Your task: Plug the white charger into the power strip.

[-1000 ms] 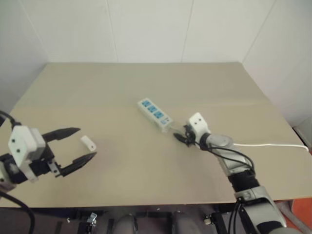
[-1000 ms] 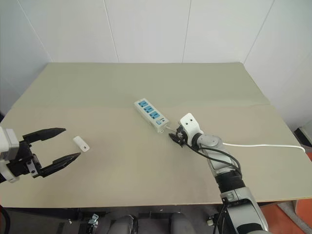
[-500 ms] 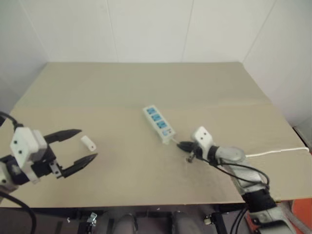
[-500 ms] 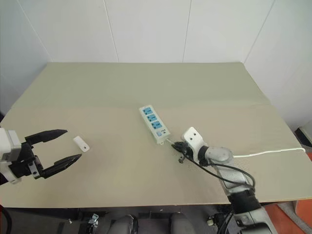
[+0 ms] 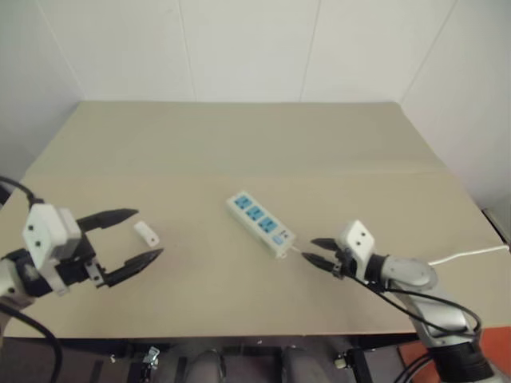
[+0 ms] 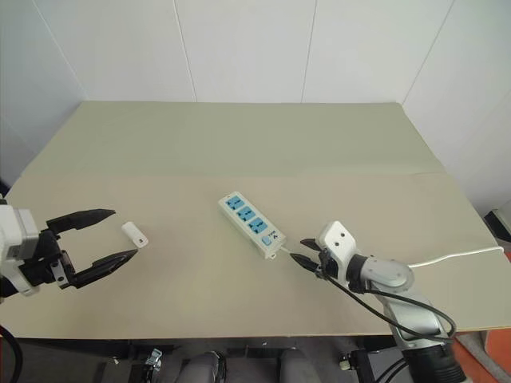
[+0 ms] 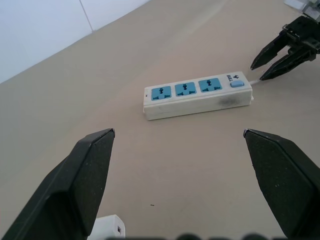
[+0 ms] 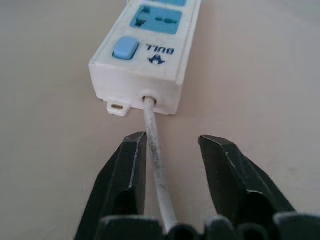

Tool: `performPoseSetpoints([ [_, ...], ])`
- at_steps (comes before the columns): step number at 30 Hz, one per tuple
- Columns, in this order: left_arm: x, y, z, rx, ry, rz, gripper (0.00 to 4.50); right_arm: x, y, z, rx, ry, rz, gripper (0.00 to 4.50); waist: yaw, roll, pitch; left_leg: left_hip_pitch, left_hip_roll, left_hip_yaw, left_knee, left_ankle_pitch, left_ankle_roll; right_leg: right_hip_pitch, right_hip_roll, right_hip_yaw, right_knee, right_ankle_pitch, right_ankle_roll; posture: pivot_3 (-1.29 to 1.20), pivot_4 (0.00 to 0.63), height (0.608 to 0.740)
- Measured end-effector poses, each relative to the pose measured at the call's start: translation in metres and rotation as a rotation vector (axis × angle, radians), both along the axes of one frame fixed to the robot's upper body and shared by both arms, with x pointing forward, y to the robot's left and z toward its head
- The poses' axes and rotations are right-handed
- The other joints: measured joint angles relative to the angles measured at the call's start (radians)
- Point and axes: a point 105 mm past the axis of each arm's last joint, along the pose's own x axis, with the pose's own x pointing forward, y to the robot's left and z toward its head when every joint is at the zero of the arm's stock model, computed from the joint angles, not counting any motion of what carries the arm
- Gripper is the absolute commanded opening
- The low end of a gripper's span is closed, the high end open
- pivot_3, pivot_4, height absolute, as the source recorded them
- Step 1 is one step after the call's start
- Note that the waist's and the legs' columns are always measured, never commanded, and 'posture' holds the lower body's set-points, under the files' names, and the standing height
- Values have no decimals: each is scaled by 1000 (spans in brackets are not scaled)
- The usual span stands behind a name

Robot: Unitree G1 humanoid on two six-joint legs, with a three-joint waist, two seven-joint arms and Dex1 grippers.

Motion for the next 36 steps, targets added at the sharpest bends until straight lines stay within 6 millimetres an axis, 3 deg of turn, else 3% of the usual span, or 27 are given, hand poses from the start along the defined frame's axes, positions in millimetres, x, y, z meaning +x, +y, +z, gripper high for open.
performPoseSetpoints([
  [4, 0, 0, 0, -2, 1, 1, 4500, 1, 4, 16, 129, -62, -52, 4463, -4, 0, 0, 2, 1, 1, 0, 0, 0, 1, 1, 1, 1, 0, 0, 0, 150, 740],
  [9, 3, -1, 0, -9, 0, -6, 4500, 20, 28, 27, 275, -158, -187, 4463, -5, 0, 0, 3, 2, 1, 0, 0, 0, 0, 3, 1, 2, 0, 0, 0, 150, 740],
  [15, 4, -1, 0, -12, -3, -3, 4500, 17, 65, 34, 443, -173, -162, 4463, -2, 0, 0, -1, 1, 0, 0, 0, -1, -2, -1, 1, 1, 0, 0, 0, 150, 740],
  [20, 3, -1, -2, -13, 1, -5, 4500, 18, 73, 14, 388, -151, -141, 4463, -2, 0, 0, 1, 1, 0, 0, 0, -1, -1, -1, 0, 1, 0, 0, 0, 150, 740],
  [30, 1, 2, -5, -20, -3, -14, 4500, 24, 70, -21, 345, -104, -170, 4463, -3, 0, 0, 1, 1, 1, 0, 0, -1, -1, 0, 0, 1, 0, 0, 0, 150, 740],
  [36, 2, 5, -5, -24, -7, -11, 4500, 30, 80, -23, 354, -118, -149, 4463, -7, 0, 0, 3, 1, 1, 0, 0, -1, 0, 1, 1, 1, 0, -1, 0, 150, 740],
])
